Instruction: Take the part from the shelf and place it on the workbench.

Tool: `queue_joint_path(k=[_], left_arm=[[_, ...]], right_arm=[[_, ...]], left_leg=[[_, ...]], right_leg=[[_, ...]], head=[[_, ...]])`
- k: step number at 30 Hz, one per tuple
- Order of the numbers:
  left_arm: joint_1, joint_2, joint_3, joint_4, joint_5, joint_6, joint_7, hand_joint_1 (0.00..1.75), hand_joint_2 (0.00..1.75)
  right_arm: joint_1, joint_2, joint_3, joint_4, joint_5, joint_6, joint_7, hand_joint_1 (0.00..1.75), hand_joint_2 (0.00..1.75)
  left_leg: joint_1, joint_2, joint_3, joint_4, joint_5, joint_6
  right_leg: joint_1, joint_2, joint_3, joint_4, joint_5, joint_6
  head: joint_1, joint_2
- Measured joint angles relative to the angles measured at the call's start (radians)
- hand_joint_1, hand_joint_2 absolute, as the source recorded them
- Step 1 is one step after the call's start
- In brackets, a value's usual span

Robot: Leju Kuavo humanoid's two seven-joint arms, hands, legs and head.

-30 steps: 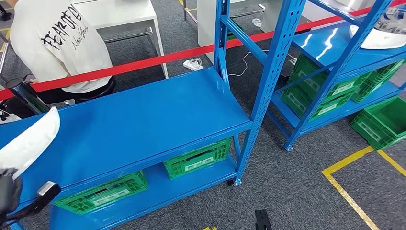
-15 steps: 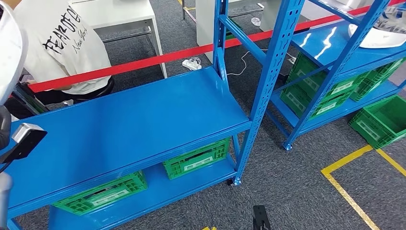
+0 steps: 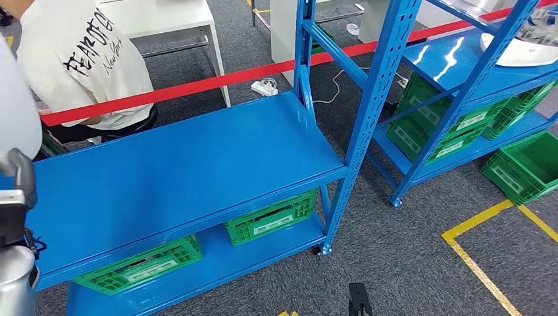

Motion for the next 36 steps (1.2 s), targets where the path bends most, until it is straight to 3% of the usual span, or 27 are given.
queue_joint_path(k=[7,11,13,15,17,18,19,20,22,24,28,30,32,33,34,35,36], left_arm=[[0.154,0.043,-0.090,-0.294,0.069,-0.052,-0.001,1.75,1.75],[0.217,0.060,-0.109,-0.412,0.104,-0.087,-0.001,1.75,1.75],[0.246,0.065,-0.114,-0.461,0.102,-0.091,0.000,1.75,1.75],[0.276,0.067,-0.118,-0.503,0.087,-0.091,0.000,1.75,1.75],[0.313,0.069,-0.119,-0.539,0.074,-0.092,0.000,1.75,1.75],[0.333,0.070,-0.119,-0.555,0.070,-0.093,0.000,1.75,1.75],[0.353,0.070,-0.119,-0.570,0.066,-0.094,0.001,1.75,1.75],[0.371,0.070,-0.119,-0.584,0.062,-0.095,0.001,1.75,1.75],[0.401,0.070,-0.119,-0.611,0.048,-0.098,0.001,1.75,1.75],[0.425,0.069,-0.119,-0.636,0.032,-0.103,0.001,1.75,1.75],[0.459,0.069,-0.116,-0.672,0.016,-0.105,0.001,1.75,1.75],[0.470,0.068,-0.112,-0.683,0.011,-0.107,0.001,1.75,1.75],[0.472,0.063,-0.110,-0.687,0.001,-0.113,0.001,1.75,1.75],[0.472,0.058,-0.110,-0.687,-0.005,-0.121,0.001,1.75,1.75],[0.471,0.052,-0.110,-0.686,-0.010,-0.131,0.001,1.75,1.75],[0.468,0.046,-0.110,-0.684,-0.013,-0.142,0.001,1.75,1.75],[0.464,0.039,-0.110,-0.682,-0.015,-0.152,0.001,1.75,1.75]], right_arm=[[0.000,-0.001,0.000,0.000,0.032,0.011,-0.001,0.00,0.00],[-0.002,-0.003,0.000,0.000,0.050,0.016,-0.008,0.00,0.00],[-0.004,-0.007,0.001,0.000,0.059,0.019,-0.016,0.00,0.00],[-0.006,-0.013,0.004,0.000,0.071,0.025,-0.024,0.00,0.00],[-0.007,-0.020,0.009,0.000,0.085,0.033,-0.032,0.00,0.00],[-0.008,-0.024,0.012,0.000,0.091,0.037,-0.035,0.00,0.00],[-0.007,-0.029,0.016,0.000,0.098,0.041,-0.038,0.00,0.00],[-0.008,-0.033,0.020,0.000,0.106,0.045,-0.041,0.00,0.00],[-0.010,-0.041,0.030,-0.001,0.123,0.052,-0.047,0.00,0.00],[-0.014,-0.045,0.042,-0.001,0.135,0.055,-0.051,0.00,0.00],[-0.019,-0.049,0.056,-0.001,0.142,0.054,-0.053,0.00,0.00],[-0.021,-0.050,0.058,-0.001,0.136,0.053,-0.055,0.00,0.00],[-0.022,-0.051,0.059,-0.001,0.128,0.053,-0.058,0.00,0.00],[-0.023,-0.051,0.059,-0.001,0.125,0.053,-0.063,0.00,0.00],[-0.024,-0.051,0.059,-0.001,0.121,0.053,-0.071,0.00,0.00],[-0.025,-0.051,0.059,-0.001,0.119,0.054,-0.079,0.00,0.00],[-0.027,-0.051,0.059,-0.001,0.116,0.054,-0.087,0.00,0.00]], left_leg=[[-0.005,0.001,0.000,0.005,-0.007,0.010],[-0.009,0.000,0.000,0.008,-0.011,0.021],[-0.003,0.003,0.006,-0.004,-0.003,0.029],[0.005,0.008,0.010,-0.017,0.004,0.035],[0.006,0.012,0.006,-0.018,0.006,0.038],[0.007,0.013,0.002,-0.016,0.007,0.037],[0.008,0.014,-0.001,-0.014,0.007,0.036],[0.011,0.015,-0.005,-0.011,0.008,0.034],[0.018,0.014,-0.015,0.003,0.009,0.025],[0.020,0.010,-0.026,0.017,0.011,0.009],[0.019,0.002,-0.040,0.023,0.021,-0.024],[0.023,0.003,-0.062,0.071,-0.031,-0.033],[0.023,0.003,-0.099,0.189,-0.121,-0.037],[0.023,0.003,-0.112,0.249,-0.152,-0.037],[0.022,0.003,-0.113,0.288,-0.163,-0.036],[0.021,0.003,-0.097,0.291,-0.156,-0.031],[0.019,0.003,-0.062,0.255,-0.135,-0.024]], right_leg=[[-0.005,0.001,0.002,-0.001,-0.003,0.006],[-0.009,0.000,0.006,-0.004,-0.004,0.017],[-0.009,-0.001,0.007,0.001,-0.012,0.024],[-0.006,-0.002,-0.018,0.060,-0.057,0.029],[-0.008,-0.003,-0.074,0.184,-0.123,0.036],[-0.009,-0.003,-0.098,0.237,-0.141,0.039],[-0.012,-0.003,-0.108,0.261,-0.140,0.043],[-0.014,-0.003,-0.100,0.249,-0.120,0.047],[-0.022,-0.004,-0.036,0.125,-0.060,0.056],[-0.022,0.003,0.007,0.036,-0.023,0.050],[-0.019,0.007,-0.011,0.033,-0.011,0.008],[-0.019,0.003,-0.027,0.030,0.006,-0.009],[-0.015,0.000,-0.049,0.031,0.023,-0.017],[-0.013,-0.002,-0.062,0.032,0.032,-0.019],[-0.009,-0.003,-0.074,0.032,0.041,-0.020],[-0.006,-0.004,-0.086,0.033,0.050,-0.020],[-0.003,-0.004,-0.097,0.033,0.058,-0.020]], head=[[0.000,0.000],[0.000,0.000],[0.000,0.000],[0.003,0.000],[0.006,0.000],[0.007,0.000],[0.007,0.000],[0.007,0.000],[0.007,0.000],[0.009,0.000],[0.010,0.000],[0.009,0.000],[0.008,0.000],[0.008,0.000],[0.008,0.000],[0.008,0.000],[0.008,0.000]])
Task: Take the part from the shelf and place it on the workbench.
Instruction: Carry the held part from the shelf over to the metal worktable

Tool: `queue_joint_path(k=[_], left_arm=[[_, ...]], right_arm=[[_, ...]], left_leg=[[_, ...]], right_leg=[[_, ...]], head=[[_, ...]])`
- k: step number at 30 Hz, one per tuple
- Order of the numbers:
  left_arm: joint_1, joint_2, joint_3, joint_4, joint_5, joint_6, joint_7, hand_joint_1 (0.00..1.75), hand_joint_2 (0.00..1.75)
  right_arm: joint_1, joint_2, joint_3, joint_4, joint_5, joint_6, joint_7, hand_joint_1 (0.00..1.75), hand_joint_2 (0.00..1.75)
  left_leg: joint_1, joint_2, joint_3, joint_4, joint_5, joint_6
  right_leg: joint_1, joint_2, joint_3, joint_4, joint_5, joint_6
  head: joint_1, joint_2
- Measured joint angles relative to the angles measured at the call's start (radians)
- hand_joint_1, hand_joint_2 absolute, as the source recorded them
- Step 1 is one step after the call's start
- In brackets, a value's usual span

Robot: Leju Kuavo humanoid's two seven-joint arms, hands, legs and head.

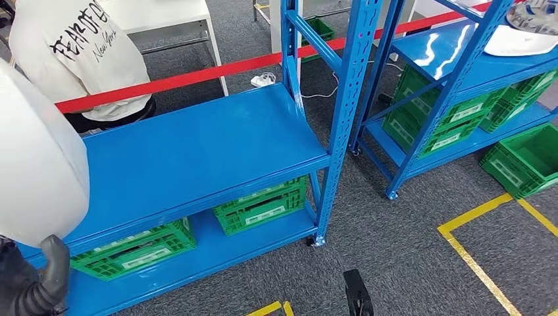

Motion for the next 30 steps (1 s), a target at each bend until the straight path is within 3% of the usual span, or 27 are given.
queue_joint_path(k=[1,3,5,7,8,10,12,13,14,15,16,17,19,20,22,23,25,27,28,29,30], left_arm=[[-0.006,-0.007,0.000,0.002,-0.001,-0.009,0.000,1.75,1.75],[-0.019,-0.020,0.000,0.004,-0.006,-0.020,0.000,1.75,1.75],[-0.031,-0.031,0.000,0.008,-0.009,-0.031,0.000,1.75,1.75],[-0.040,-0.041,0.000,0.017,-0.008,-0.043,0.000,1.75,1.75],[-0.045,-0.048,0.000,0.022,-0.008,-0.048,0.000,1.75,1.75],[-0.053,-0.061,0.000,0.034,-0.006,-0.049,0.001,1.75,1.75],[-0.057,-0.071,-0.001,0.045,-0.002,-0.049,0.001,1.75,1.75],[-0.057,-0.074,-0.001,0.051,0.001,-0.051,0.001,1.75,1.75],[-0.058,-0.077,-0.001,0.056,0.005,-0.053,0.002,1.75,1.75],[-0.058,-0.080,-0.001,0.061,0.010,-0.056,0.002,1.75,1.75],[-0.058,-0.081,-0.001,0.066,0.016,-0.057,0.002,1.75,1.75],[-0.059,-0.082,-0.003,0.068,0.023,-0.055,0.002,1.75,1.75],[-0.062,-0.082,-0.009,0.073,0.041,-0.042,0.002,1.75,1.75],[-0.066,-0.081,-0.014,0.075,0.050,-0.032,0.001,1.75,1.75],[-0.071,-0.079,-0.022,0.080,0.066,-0.015,0.000,1.75,1.75],[-0.072,-0.076,-0.026,0.083,0.071,-0.008,0.000,1.75,1.75],[-0.075,-0.071,-0.033,0.088,0.077,0.001,0.000,1.75,1.75],[-0.081,-0.068,-0.041,0.092,0.080,0.006,0.000,1.75,1.75],[-0.083,-0.067,-0.044,0.094,0.081,0.006,0.000,1.75,1.75],[-0.084,-0.067,-0.048,0.096,0.081,0.007,0.000,1.75,1.75],[-0.084,-0.067,-0.051,0.097,0.080,0.007,0.000,1.75,1.75]], right_arm=[[-0.003,0.000,0.000,0.000,-0.002,0.000,-0.007,0.00,0.00],[-0.007,0.003,0.000,0.000,-0.001,0.001,-0.016,0.00,0.00],[-0.011,0.006,0.000,0.000,0.001,0.001,-0.021,0.00,0.00],[-0.013,0.005,0.000,0.000,0.004,-0.002,-0.018,0.00,0.00],[-0.013,0.005,0.000,0.000,0.004,-0.005,-0.016,0.00,0.00],[-0.013,0.004,0.000,0.000,-0.001,-0.010,-0.006,0.00,0.00],[-0.014,0.000,0.000,0.000,-0.010,-0.012,0.011,0.00,0.00],[-0.014,-0.003,-0.001,0.000,-0.018,-0.013,0.019,0.00,0.00],[-0.013,-0.005,-0.003,0.000,-0.027,-0.013,0.026,0.00,0.00],[-0.013,-0.007,-0.007,0.000,-0.038,-0.013,0.031,0.00,0.00],[-0.013,-0.009,-0.012,0.000,-0.048,-0.012,0.034,0.00,0.00],[-0.014,-0.011,-0.018,0.000,-0.057,-0.011,0.036,0.00,0.00],[-0.013,-0.011,-0.029,0.000,-0.066,-0.007,0.034,0.00,0.00],[-0.011,-0.011,-0.033,0.000,-0.067,-0.004,0.032,0.00,0.00],[-0.007,-0.011,-0.039,-0.001,-0.062,-0.002,0.024,0.00,0.00],[-0.006,-0.011,-0.040,-0.001,-0.059,-0.002,0.020,0.00,0.00],[-0.006,-0.012,-0.041,-0.002,-0.053,-0.002,0.008,0.00,0.00],[-0.006,-0.014,-0.042,-0.003,-0.045,-0.004,-0.006,0.00,0.00],[-0.006,-0.016,-0.042,-0.003,-0.038,-0.008,-0.015,0.00,0.00],[-0.006,-0.017,-0.042,-0.003,-0.031,-0.014,-0.025,0.00,0.00],[-0.005,-0.018,-0.042,-0.004,-0.025,-0.021,-0.036,0.00,0.00]], left_leg=[[-0.004,0.000,0.050,-0.064,0.021,0.010],[-0.014,0.001,0.145,-0.199,0.031,0.027],[-0.024,0.003,0.175,-0.256,0.025,0.035],[-0.025,0.006,0.167,-0.269,0.045,0.044],[-0.022,0.008,0.162,-0.276,0.058,0.052],[-0.016,0.011,0.144,-0.286,0.087,0.063],[-0.016,0.013,0.115,-0.284,0.109,0.067],[-0.015,0.014,0.099,-0.280,0.118,0.066],[-0.014,0.016,0.082,-0.274,0.127,0.063],[-0.012,0.017,0.064,-0.266,0.134,0.059],[-0.009,0.018,0.047,-0.256,0.140,0.054],[-0.008,0.018,0.030,-0.244,0.145,0.049],[-0.011,0.018,0.010,-0.224,0.153,0.037],[-0.013,0.017,0.007,-0.220,0.158,0.031],[-0.013,0.015,0.005,-0.221,0.171,0.021],[-0.011,0.014,-0.001,-0.217,0.162,0.016],[-0.008,0.012,-0.023,-0.160,0.090,0.007],[-0.007,0.011,-0.049,-0.045,-0.006,0.003],[-0.007,0.011,-0.053,0.008,-0.028,0.003],[-0.008,0.010,-0.047,0.039,-0.028,0.005],[-0.009,0.009,-0.025,0.039,-0.009,0.011]], right_leg=[[0.002,0.000,-0.009,0.000,0.009,0.001],[0.005,0.000,-0.019,-0.002,0.025,0.007],[0.001,0.000,-0.018,-0.009,0.040,0.020],[-0.003,0.001,-0.019,-0.016,0.050,0.034],[-0.002,0.001,-0.024,-0.009,0.037,0.039],[-0.003,0.002,-0.049,0.059,-0.041,0.046],[-0.003,0.001,-0.078,0.177,-0.127,0.053],[-0.004,0.001,-0.083,0.222,-0.140,0.056],[-0.005,0.001,-0.074,0.238,-0.131,0.059],[-0.007,0.001,-0.047,0.219,-0.106,0.063],[-0.009,0.000,-0.004,0.169,-0.080,0.066],[-0.010,0.000,0.043,0.104,-0.074,0.070],[-0.010,0.003,0.099,0.017,-0.084,0.060],[-0.009,0.004,0.102,0.005,-0.094,0.051],[-0.009,0.004,0.091,0.006,-0.084,0.031],[-0.009,0.002,0.084,0.006,-0.074,0.023],[-0.011,-0.001,0.061,0.003,-0.051,0.009],[-0.009,-0.002,0.033,0.003,-0.028,0.004],[-0.007,-0.002,0.018,0.003,-0.016,0.004],[-0.005,-0.002,0.003,0.003,-0.003,0.004],[-0.002,-0.002,-0.012,0.003,0.010,0.004]], head=[[0.000,0.000],[0.001,0.000],[0.000,0.000],[-0.003,0.000],[-0.003,0.000],[-0.002,0.000],[0.000,0.000],[0.000,0.000],[0.001,0.000],[0.001,0.000],[0.001,0.000],[0.003,0.000],[0.007,0.000],[0.008,0.000],[0.005,0.000],[0.004,0.000],[0.000,0.000],[-0.003,0.000],[-0.003,0.000],[-0.003,0.000],[-0.003,0.000]])
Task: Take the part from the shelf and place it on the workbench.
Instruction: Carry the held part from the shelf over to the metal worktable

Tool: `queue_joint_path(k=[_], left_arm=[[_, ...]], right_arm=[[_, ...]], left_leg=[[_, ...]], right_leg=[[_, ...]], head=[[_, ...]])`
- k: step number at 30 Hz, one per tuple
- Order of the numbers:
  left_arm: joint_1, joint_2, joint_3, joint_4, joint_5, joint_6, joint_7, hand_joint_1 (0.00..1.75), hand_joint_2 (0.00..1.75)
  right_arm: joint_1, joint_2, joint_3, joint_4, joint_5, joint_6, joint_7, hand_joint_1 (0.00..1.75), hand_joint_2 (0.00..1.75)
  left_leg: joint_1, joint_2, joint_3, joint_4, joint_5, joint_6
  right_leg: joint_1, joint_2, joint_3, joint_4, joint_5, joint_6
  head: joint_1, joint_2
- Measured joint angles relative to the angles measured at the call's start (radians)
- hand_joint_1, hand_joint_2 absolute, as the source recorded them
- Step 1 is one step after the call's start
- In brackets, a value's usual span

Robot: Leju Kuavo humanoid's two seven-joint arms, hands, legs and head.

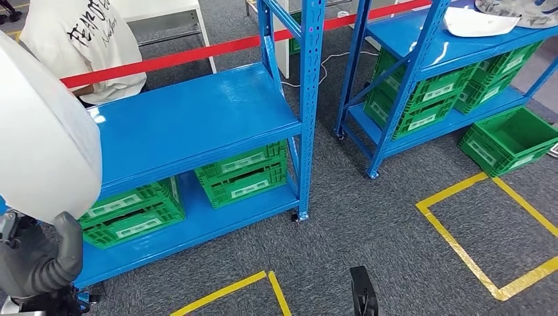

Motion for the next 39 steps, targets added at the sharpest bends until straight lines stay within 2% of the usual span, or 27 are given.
queue_joint_path(k=[2,4,6,8,9,12,13,14,15,17,19,20,21,23,24,25,27,28,29,30,31,32,33,35,36,38,39], left_arm=[[-0.003,0.000,-0.005,0.000,-0.003,0.001,0.000,1.75,1.75],[-0.009,-0.001,-0.008,-0.003,-0.006,0.002,0.000,1.75,1.75],[-0.015,-0.001,-0.009,-0.005,-0.007,0.003,0.000,1.75,1.75],[-0.017,-0.002,-0.010,-0.004,-0.007,0.004,0.000,1.75,1.75],[-0.018,-0.004,-0.011,-0.003,-0.007,0.004,0.000,1.75,1.75],[-0.020,-0.008,-0.015,-0.001,-0.010,0.004,0.000,1.75,1.75],[-0.019,-0.008,-0.016,0.000,-0.012,0.004,0.000,1.75,1.75],[-0.017,-0.008,-0.016,0.001,-0.016,0.005,0.000,1.75,1.75],[-0.013,-0.009,-0.016,0.001,-0.021,0.006,0.000,1.75,1.75],[-0.007,-0.009,-0.016,0.000,-0.034,0.006,0.000,1.75,1.75],[-0.002,-0.008,-0.015,-0.003,-0.050,0.006,0.000,1.75,1.75],[-0.001,-0.008,-0.016,-0.005,-0.057,0.006,0.000,1.75,1.75],[0.000,-0.008,-0.016,-0.006,-0.063,0.005,0.000,1.75,1.75],[0.005,-0.008,-0.016,-0.005,-0.073,0.003,0.000,1.75,1.75],[0.011,-0.009,-0.015,-0.005,-0.082,-0.001,0.000,1.75,1.75],[0.018,-0.009,-0.012,-0.006,-0.095,-0.006,0.001,1.75,1.75],[0.041,-0.011,-0.005,-0.012,-0.126,-0.018,0.001,1.75,1.75],[0.058,-0.011,-0.002,-0.018,-0.137,-0.023,0.001,1.75,1.75],[0.076,-0.011,0.000,-0.024,-0.143,-0.026,0.000,1.75,1.75],[0.092,-0.011,0.002,-0.030,-0.146,-0.029,0.000,1.75,1.75],[0.104,-0.010,0.002,-0.035,-0.149,-0.032,0.000,1.75,1.75],[0.113,-0.010,0.003,-0.039,-0.151,-0.034,0.000,1.75,1.75],[0.119,-0.010,0.003,-0.045,-0.153,-0.036,0.001,1.75,1.75],[0.131,-0.009,0.010,-0.059,-0.150,-0.035,0.000,1.75,1.75],[0.139,-0.008,0.015,-0.067,-0.142,-0.035,0.000,1.75,1.75],[0.151,-0.004,0.026,-0.074,-0.108,-0.037,0.000,1.75,1.75],[0.153,-0.002,0.029,-0.074,-0.090,-0.038,0.000,1.75,1.75]], right_arm=[[0.000,-0.001,0.000,-0.001,0.005,-0.016,-0.015,0.00,0.00],[0.000,-0.002,0.000,-0.001,0.004,-0.029,-0.019,0.00,0.00],[0.001,-0.003,0.000,-0.002,0.003,-0.034,-0.019,0.00,0.00],[0.003,-0.005,0.000,-0.002,0.003,-0.036,-0.019,0.00,0.00],[0.004,-0.005,0.000,-0.002,0.003,-0.036,-0.019,0.00,0.00],[0.004,-0.007,0.000,-0.002,-0.004,-0.039,-0.009,0.00,0.00],[0.003,-0.009,0.000,-0.002,-0.008,-0.041,-0.001,0.00,0.00],[0.003,-0.010,0.000,-0.002,-0.011,-0.041,0.007,0.00,0.00],[0.003,-0.010,0.000,-0.002,-0.012,-0.042,0.015,0.00,0.00],[0.003,-0.010,-0.001,-0.002,-0.015,-0.044,0.025,0.00,0.00],[0.001,-0.009,-0.002,-0.002,-0.018,-0.045,0.032,0.00,0.00],[0.000,-0.009,-0.003,-0.002,-0.018,-0.045,0.035,0.00,0.00],[0.000,-0.009,-0.004,-0.002,-0.019,-0.044,0.037,0.00,0.00],[0.001,-0.008,-0.008,-0.002,-0.020,-0.043,0.037,0.00,0.00],[0.001,-0.008,-0.009,-0.002,-0.019,-0.041,0.037,0.00,0.00],[0.001,-0.007,-0.010,-0.002,-0.018,-0.039,0.037,0.00,0.00],[0.001,-0.007,-0.010,-0.002,-0.011,-0.032,0.034,0.00,0.00],[0.002,-0.007,-0.011,-0.002,-0.005,-0.029,0.032,0.00,0.00],[0.004,-0.007,-0.011,-0.002,-0.001,-0.027,0.030,0.00,0.00],[0.005,-0.007,-0.011,-0.002,0.002,-0.024,0.028,0.00,0.00],[0.006,-0.008,-0.011,-0.002,0.004,-0.022,0.027,0.00,0.00],[0.006,-0.008,-0.011,-0.002,0.005,-0.020,0.025,0.00,0.00],[0.006,-0.008,-0.011,-0.002,0.005,-0.020,0.023,0.00,0.00],[0.004,-0.008,-0.011,-0.002,0.008,-0.018,0.019,0.00,0.00],[0.003,-0.008,-0.011,-0.002,0.010,-0.018,0.017,0.00,0.00],[0.004,-0.008,-0.011,-0.002,0.012,-0.020,0.013,0.00,0.00],[0.005,-0.007,-0.011,-0.002,0.011,-0.022,0.013,0.00,0.00]], left_leg=[[-0.007,-0.002,0.091,-0.098,0.038,0.020],[-0.017,-0.005,0.189,-0.237,0.025,0.037],[-0.025,-0.006,0.221,-0.300,0.013,0.044],[-0.024,-0.004,0.209,-0.312,0.039,0.052],[-0.021,-0.002,0.199,-0.319,0.055,0.057],[-0.017,0.002,0.156,-0.323,0.101,0.069],[-0.017,0.003,0.138,-0.320,0.115,0.068],[-0.016,0.004,0.117,-0.316,0.128,0.067],[-0.015,0.005,0.094,-0.310,0.140,0.064],[-0.011,0.006,0.051,-0.291,0.160,0.056],[-0.012,0.006,0.022,-0.270,0.174,0.044],[-0.014,0.006,0.015,-0.263,0.180,0.038],[-0.015,0.006,0.013,-0.262,0.187,0.033],[-0.013,0.006,0.008,-0.266,0.197,0.022],[-0.011,0.004,0.002,-0.257,0.179,0.015],[-0.009,0.002,-0.009,-0.232,0.142,0.009],[-0.004,0.000,-0.031,-0.127,0.033,-0.003],[-0.002,0.000,-0.037,-0.066,-0.004,-0.007],[-0.001,0.000,-0.033,-0.019,-0.016,-0.009],[-0.001,-0.001,-0.017,-0.002,-0.005,-0.009],[0.000,-0.001,0.013,-0.019,0.019,-0.006],[-0.001,-0.001,0.061,-0.067,0.040,-0.002],[-0.001,-0.009,0.125,-0.142,0.040,0.004],[-0.006,-0.023,0.220,-0.270,0.013,0.016],[-0.010,-0.028,0.241,-0.304,-0.001,0.022],[-0.012,-0.016,0.234,-0.318,0.011,0.038],[-0.010,-0.010,0.228,-0.322,0.022,0.047]], right_leg=[[0.004,0.001,-0.026,0.000,0.024,0.002],[0.005,0.001,-0.038,-0.003,0.044,0.009],[0.000,0.001,-0.038,-0.013,0.066,0.023],[-0.003,0.001,-0.042,-0.021,0.074,0.036],[-0.002,0.002,-0.048,-0.008,0.052,0.041],[-0.002,0.003,-0.085,0.135,-0.098,0.051],[-0.002,0.002,-0.092,0.194,-0.126,0.054],[-0.002,0.002,-0.090,0.234,-0.127,0.057],[-0.003,0.002,-0.073,0.245,-0.106,0.059],[-0.005,0.002,0.009,0.172,-0.062,0.064],[-0.003,0.003,0.104,0.044,-0.084,0.059],[-0.002,0.004,0.128,0.004,-0.104,0.052],[0.001,0.004,0.134,-0.014,-0.114,0.043],[0.000,0.001,0.118,-0.014,-0.098,0.025],[-0.002,-0.002,0.108,-0.016,-0.085,0.017],[-0.004,-0.004,0.094,-0.017,-0.071,0.010],[-0.004,-0.005,0.065,-0.017,-0.044,0.004],[-0.004,-0.005,0.050,-0.017,-0.032,0.004],[-0.004,-0.005,0.034,-0.016,-0.019,0.005],[-0.004,-0.005,0.019,-0.016,-0.007,0.007],[-0.004,-0.006,0.003,-0.015,0.005,0.010],[-0.004,-0.006,-0.010,-0.014,0.015,0.013],[-0.004,-0.004,-0.020,-0.014,0.025,0.017],[-0.005,0.000,-0.026,-0.016,0.041,0.030],[-0.006,0.004,-0.026,-0.019,0.049,0.037],[-0.008,0.009,-0.027,-0.026,0.063,0.051],[-0.009,0.010,-0.033,-0.018,0.057,0.057]], head=[[0.001,0.000],[0.001,0.000],[-0.001,0.000],[-0.005,0.000],[-0.005,0.000],[-0.002,0.000],[-0.002,0.000],[-0.002,0.000],[-0.001,0.000],[-0.001,0.000],[0.005,0.000],[0.007,0.000],[0.008,0.000],[0.006,0.000],[0.006,0.000],[0.004,0.000],[0.002,0.000],[0.002,0.000],[0.002,0.000],[0.002,0.000],[0.002,0.000],[0.002,0.000],[0.002,0.000],[0.002,0.000],[0.001,0.000],[-0.003,0.000],[-0.003,0.000]])
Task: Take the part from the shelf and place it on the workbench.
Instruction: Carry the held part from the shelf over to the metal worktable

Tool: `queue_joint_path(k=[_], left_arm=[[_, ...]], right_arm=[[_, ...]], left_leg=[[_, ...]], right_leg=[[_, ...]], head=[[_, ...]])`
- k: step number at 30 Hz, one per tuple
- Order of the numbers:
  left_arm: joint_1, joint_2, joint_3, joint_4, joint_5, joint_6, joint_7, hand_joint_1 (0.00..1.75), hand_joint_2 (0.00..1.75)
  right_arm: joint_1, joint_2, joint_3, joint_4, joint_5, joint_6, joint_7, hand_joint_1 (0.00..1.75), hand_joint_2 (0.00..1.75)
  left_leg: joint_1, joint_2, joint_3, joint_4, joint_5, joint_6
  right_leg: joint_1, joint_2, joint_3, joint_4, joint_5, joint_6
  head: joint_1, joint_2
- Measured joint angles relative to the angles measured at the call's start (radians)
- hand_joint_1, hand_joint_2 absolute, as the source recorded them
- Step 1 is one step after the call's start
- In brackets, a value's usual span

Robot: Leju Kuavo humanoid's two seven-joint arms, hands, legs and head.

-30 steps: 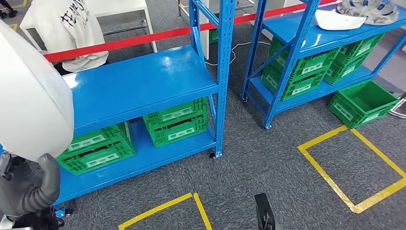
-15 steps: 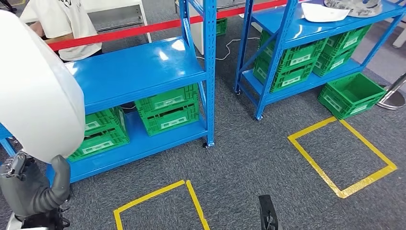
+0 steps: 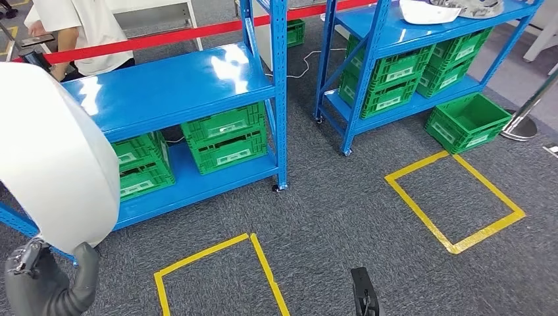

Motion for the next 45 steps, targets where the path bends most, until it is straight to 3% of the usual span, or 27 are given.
queue_joint_path(k=[2,4,5,6,8,10,12,14,16,18,20,21,22,23,25,27,29,31,32,34,36,37,39,41,42,45], left_arm=[[-0.002,0.001,0.007,0.011,0.024,0.001,0.003,1.75,1.75],[-0.006,-0.004,0.017,0.044,0.035,-0.001,0.014,1.75,1.75],[-0.009,-0.008,0.022,0.066,0.039,-0.004,0.019,1.75,1.75],[-0.013,-0.012,0.026,0.087,0.045,-0.010,0.022,1.75,1.75],[-0.024,-0.021,0.032,0.121,0.055,-0.022,0.023,1.75,1.75],[-0.036,-0.029,0.035,0.144,0.061,-0.030,0.021,1.75,1.75],[-0.046,-0.036,0.037,0.156,0.061,-0.035,0.017,1.75,1.75],[-0.058,-0.045,0.038,0.163,0.059,-0.040,0.017,1.75,1.75],[-0.069,-0.051,0.038,0.166,0.056,-0.046,0.020,1.75,1.75],[-0.074,-0.053,0.039,0.167,0.054,-0.051,0.026,1.75,1.75],[-0.074,-0.053,0.040,0.170,0.052,-0.052,0.030,1.75,1.75],[-0.074,-0.053,0.040,0.172,0.052,-0.052,0.031,1.75,1.75],[-0.074,-0.053,0.040,0.172,0.049,-0.052,0.031,1.75,1.75],[-0.073,-0.053,0.041,0.171,0.046,-0.052,0.031,1.75,1.75],[-0.070,-0.053,0.041,0.165,0.036,-0.052,0.030,1.75,1.75],[-0.060,-0.053,0.044,0.152,0.031,-0.052,0.028,1.75,1.75],[-0.047,-0.055,0.047,0.132,0.026,-0.048,0.029,1.75,1.75],[-0.036,-0.061,0.050,0.108,0.016,-0.039,0.032,1.75,1.75],[-0.029,-0.063,0.052,0.096,0.013,-0.035,0.033,1.75,1.75],[-0.012,-0.065,0.061,0.077,0.011,-0.029,0.039,1.75,1.75],[0.011,-0.068,0.073,0.060,0.015,-0.020,0.045,1.75,1.75],[0.023,-0.070,0.080,0.049,0.018,-0.014,0.047,1.75,1.75],[0.045,-0.074,0.094,0.025,0.027,-0.004,0.047,1.75,1.75],[0.065,-0.074,0.106,-0.001,0.045,-0.005,0.033,1.75,1.75],[0.072,-0.073,0.110,-0.015,0.056,-0.007,0.023,1.75,1.75],[0.083,-0.071,0.115,-0.046,0.075,-0.012,0.005,1.75,1.75]], right_arm=[[0.001,0.001,0.000,0.000,-0.005,-0.007,0.001,0.00,0.00],[0.001,0.002,-0.002,0.000,-0.010,-0.015,0.006,0.00,0.00],[0.002,0.002,-0.004,0.000,-0.012,-0.019,0.008,0.00,0.00],[0.003,0.002,-0.005,0.000,-0.014,-0.021,0.011,0.00,0.00],[0.004,0.002,-0.009,0.000,-0.019,-0.025,0.015,0.00,0.00],[0.003,0.002,-0.013,0.000,-0.021,-0.028,0.019,0.00,0.00],[0.003,0.002,-0.017,0.000,-0.023,-0.031,0.021,0.00,0.00],[0.006,0.003,-0.022,0.000,-0.024,-0.033,0.022,0.00,0.00],[0.006,0.004,-0.025,0.000,-0.023,-0.033,0.022,0.00,0.00],[0.004,0.004,-0.026,0.000,-0.021,-0.033,0.022,0.00,0.00],[0.003,0.005,-0.028,0.000,-0.019,-0.032,0.021,0.00,0.00],[0.004,0.005,-0.028,0.000,-0.017,-0.031,0.020,0.00,0.00],[0.004,0.005,-0.029,0.000,-0.015,-0.030,0.019,0.00,0.00],[0.005,0.005,-0.030,0.000,-0.012,-0.029,0.016,0.00,0.00],[0.004,0.006,-0.030,0.000,-0.007,-0.024,0.007,0.00,0.00],[0.003,0.006,-0.030,0.000,0.001,-0.019,0.001,0.00,0.00],[0.006,0.006,-0.030,0.000,0.012,-0.016,0.001,0.00,0.00],[0.009,0.006,-0.029,0.000,0.024,-0.015,0.002,0.00,0.00],[0.008,0.006,-0.029,0.000,0.029,-0.015,0.003,0.00,0.00],[0.003,0.006,-0.028,0.000,0.041,-0.014,0.008,0.00,0.00],[0.002,0.004,-0.024,0.000,0.058,-0.013,0.017,0.00,0.00],[0.003,0.003,-0.021,0.000,0.065,-0.012,0.020,0.00,0.00],[0.005,0.000,-0.014,-0.001,0.078,-0.010,0.020,0.00,0.00],[0.003,-0.004,-0.007,-0.002,0.089,-0.007,0.019,0.00,0.00],[0.002,-0.005,-0.004,-0.003,0.093,-0.006,0.020,0.00,0.00],[0.004,-0.009,0.003,-0.003,0.100,-0.004,0.020,0.00,0.00]], left_leg=[[0.004,0.015,-0.018,-0.007,0.023,0.014],[0.002,0.030,-0.038,-0.004,0.037,0.018],[0.001,0.039,-0.047,-0.001,0.042,0.018],[0.000,0.048,-0.055,0.005,0.046,0.016],[0.002,0.066,-0.068,0.021,0.047,0.012],[-0.002,0.083,-0.080,0.039,0.043,0.003],[-0.007,0.097,-0.086,0.048,0.041,-0.008],[-0.007,0.104,-0.087,0.049,0.042,-0.019],[-0.002,0.073,-0.100,0.078,0.019,-0.032],[0.003,0.026,-0.142,0.180,-0.042,-0.043],[0.006,0.012,-0.193,0.298,-0.090,-0.046],[0.006,0.010,-0.202,0.319,-0.090,-0.046],[0.007,0.008,-0.191,0.299,-0.068,-0.044],[0.007,0.001,-0.163,0.245,-0.034,-0.040],[0.009,-0.048,-0.097,0.107,0.020,-0.031],[0.007,-0.085,-0.069,0.041,0.031,-0.024],[0.005,-0.070,-0.068,0.034,0.036,-0.015],[0.009,-0.044,-0.064,0.023,0.048,-0.001],[0.011,-0.029,-0.065,0.017,0.054,0.005],[0.009,0.001,-0.069,0.016,0.057,0.010],[0.007,0.033,-0.076,0.021,0.056,0.010],[0.007,0.047,-0.078,0.024,0.056,0.010],[0.007,0.072,-0.081,0.032,0.052,0.006],[0.002,0.090,-0.084,0.042,0.043,-0.004],[0.000,0.097,-0.083,0.044,0.040,-0.009],[0.001,0.107,-0.077,0.042,0.037,-0.026]], right_leg=[[0.000,0.000,-0.034,0.076,-0.060,0.007],[0.001,-0.001,-0.078,0.207,-0.143,0.014],[0.001,-0.002,-0.086,0.252,-0.166,0.016],[0.001,-0.004,-0.075,0.260,-0.170,0.017],[0.001,-0.020,0.002,0.164,-0.133,0.018],[0.005,-0.055,0.076,0.047,-0.106,0.007],[0.009,-0.067,0.089,0.011,-0.102,-0.010],[0.008,-0.051,0.082,0.008,-0.093,-0.023],[0.003,-0.035,0.079,0.004,-0.085,-0.035],[-0.001,-0.018,0.073,0.002,-0.079,-0.043],[-0.001,0.004,0.066,0.003,-0.073,-0.044],[-0.001,0.017,0.063,0.003,-0.070,-0.043],[-0.001,0.029,0.062,0.003,-0.068,-0.040],[-0.001,0.042,0.061,0.003,-0.065,-0.038],[-0.003,0.065,0.057,0.004,-0.059,-0.029],[-0.007,0.087,0.049,0.002,-0.051,-0.015],[-0.010,0.108,0.042,-0.005,-0.040,0.002],[-0.007,0.084,0.029,0.009,-0.050,0.011],[-0.005,0.057,0.012,0.044,-0.074,0.013],[-0.002,0.011,-0.042,0.167,-0.143,0.017],[-0.001,0.001,-0.074,0.255,-0.176,0.021],[-0.002,-0.003,-0.062,0.245,-0.166,0.022],[-0.001,-0.027,0.014,0.129,-0.119,0.021],[0.002,-0.058,0.077,0.023,-0.092,0.011],[0.005,-0.065,0.087,0.003,-0.091,0.004],[0.006,-0.045,0.083,-0.003,-0.087,-0.018]], head=[[0.001,0.000],[0.003,0.000],[0.004,0.000],[0.004,0.000],[0.004,0.000],[0.004,0.000],[0.004,0.000],[0.004,0.000],[0.002,0.000],[0.001,0.000],[0.001,0.000],[0.001,0.000],[0.001,0.000],[0.001,0.000],[0.002,0.000],[0.002,0.000],[0.001,0.000],[0.005,0.000],[0.009,0.000],[0.015,0.000],[0.015,0.000],[0.015,0.000],[0.016,0.000],[0.015,0.000],[0.015,0.000],[0.015,0.000]])
